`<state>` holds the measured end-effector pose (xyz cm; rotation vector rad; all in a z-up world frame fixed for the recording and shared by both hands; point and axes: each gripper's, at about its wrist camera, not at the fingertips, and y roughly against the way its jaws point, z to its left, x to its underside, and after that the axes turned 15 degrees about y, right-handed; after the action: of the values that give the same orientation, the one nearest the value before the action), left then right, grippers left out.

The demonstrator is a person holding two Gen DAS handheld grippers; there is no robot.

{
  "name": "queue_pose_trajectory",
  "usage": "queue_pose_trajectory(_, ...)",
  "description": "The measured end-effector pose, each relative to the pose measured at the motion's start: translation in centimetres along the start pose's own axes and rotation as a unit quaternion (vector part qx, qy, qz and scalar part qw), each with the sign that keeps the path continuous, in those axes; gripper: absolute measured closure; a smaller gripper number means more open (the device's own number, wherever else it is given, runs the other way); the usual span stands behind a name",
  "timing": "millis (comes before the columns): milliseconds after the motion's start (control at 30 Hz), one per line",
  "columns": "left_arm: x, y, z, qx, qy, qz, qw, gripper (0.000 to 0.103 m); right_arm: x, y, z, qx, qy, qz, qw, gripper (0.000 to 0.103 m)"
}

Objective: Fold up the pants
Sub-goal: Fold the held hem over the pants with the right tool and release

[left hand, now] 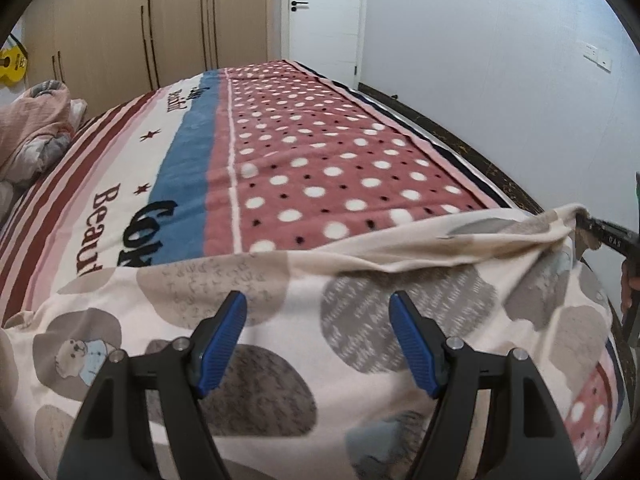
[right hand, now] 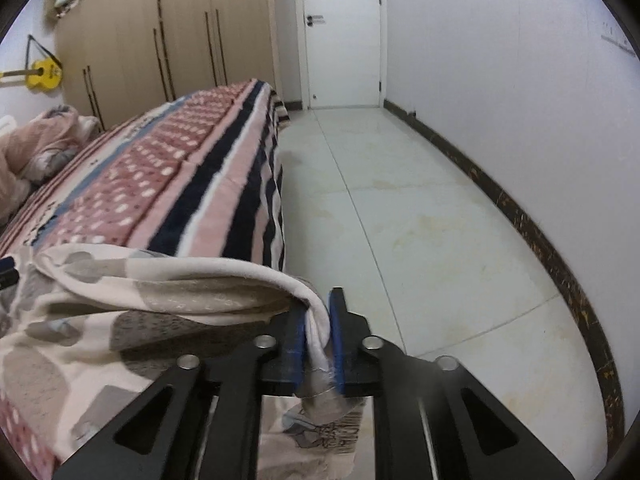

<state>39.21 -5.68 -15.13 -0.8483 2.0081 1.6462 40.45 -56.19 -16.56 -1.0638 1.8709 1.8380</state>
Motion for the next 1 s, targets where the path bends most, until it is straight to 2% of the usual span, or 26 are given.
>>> queue_pose_trajectory(67, -0.2, -0.2, 0.4, 0.001, 0.008, 0.002, 1.0000, 0.033, 0.1, -0.6, 0.0, -0.007, -0.008, 0.008, 1.000, 0.065)
queue_pose_trajectory(167, -0.4, 0.1, 0.6, 0.009, 0.008, 0.000, 0.9999, 0.033, -0.3, 0.5, 0.4, -0.033, -0.018, -0.015, 0.999, 0.065)
queue_pose_trajectory(233, -0.5, 0.6, 0.4, 0.020, 0.003, -0.001, 0.9998, 0.033, -1.0, 1.9, 1.3, -0.068, -0.020, -0.037, 0.997, 0.065)
queue_pose_trajectory(333, -0.5, 0.9, -0.2, 0.040, -0.010, 0.007, 0.9991, 0.033, -2.7, 3.2, 4.3, -0.144, -0.004, -0.060, 0.988, 0.075)
queue_pose_trajectory(400, -0.3, 0.6, -0.7, 0.050, -0.022, 0.020, 0.9983, 0.033, -3.6, 3.1, 6.8, -0.177, 0.023, -0.057, 0.982, 0.091)
queue_pose_trajectory(433, -0.2, 0.3, -0.9, 0.054, -0.029, 0.028, 0.9977, 0.033, -3.8, 2.8, 8.2, -0.197, 0.036, -0.052, 0.978, 0.094)
queue_pose_trajectory(500, -0.1, -0.3, -1.1, 0.064, -0.031, 0.040, 0.9967, 0.034, -4.1, 1.6, 10.8, -0.263, 0.048, -0.036, 0.963, 0.095)
queue_pose_trajectory(533, -0.1, -0.6, -1.1, 0.069, -0.029, 0.047, 0.9961, 0.034, -4.2, 1.1, 11.7, -0.274, 0.052, -0.025, 0.960, 0.095)
queue_pose_trajectory(600, -0.2, -1.3, -1.3, 0.074, -0.032, 0.058, 0.9951, 0.034, -3.9, -0.1, 13.5, -0.272, 0.071, 0.003, 0.960, 0.095)
queue_pose_trajectory(667, -0.5, -2.1, -1.6, 0.069, -0.038, 0.062, 0.9950, 0.034, -3.8, -1.5, 14.5, -0.242, 0.088, 0.024, 0.966, 0.095)
queue_pose_trajectory(700, -0.7, -2.4, -1.7, 0.068, -0.040, 0.063, 0.9949, 0.034, -3.8, -2.0, 14.7, -0.226, 0.093, 0.030, 0.969, 0.099)
queue_pose_trajectory(1000, -2.7, -4.7, -1.8, 0.065, -0.043, 0.054, 0.9955, 0.034, -6.0, -4.5, 14.0, -0.189, 0.092, 0.038, 0.977, 0.100)
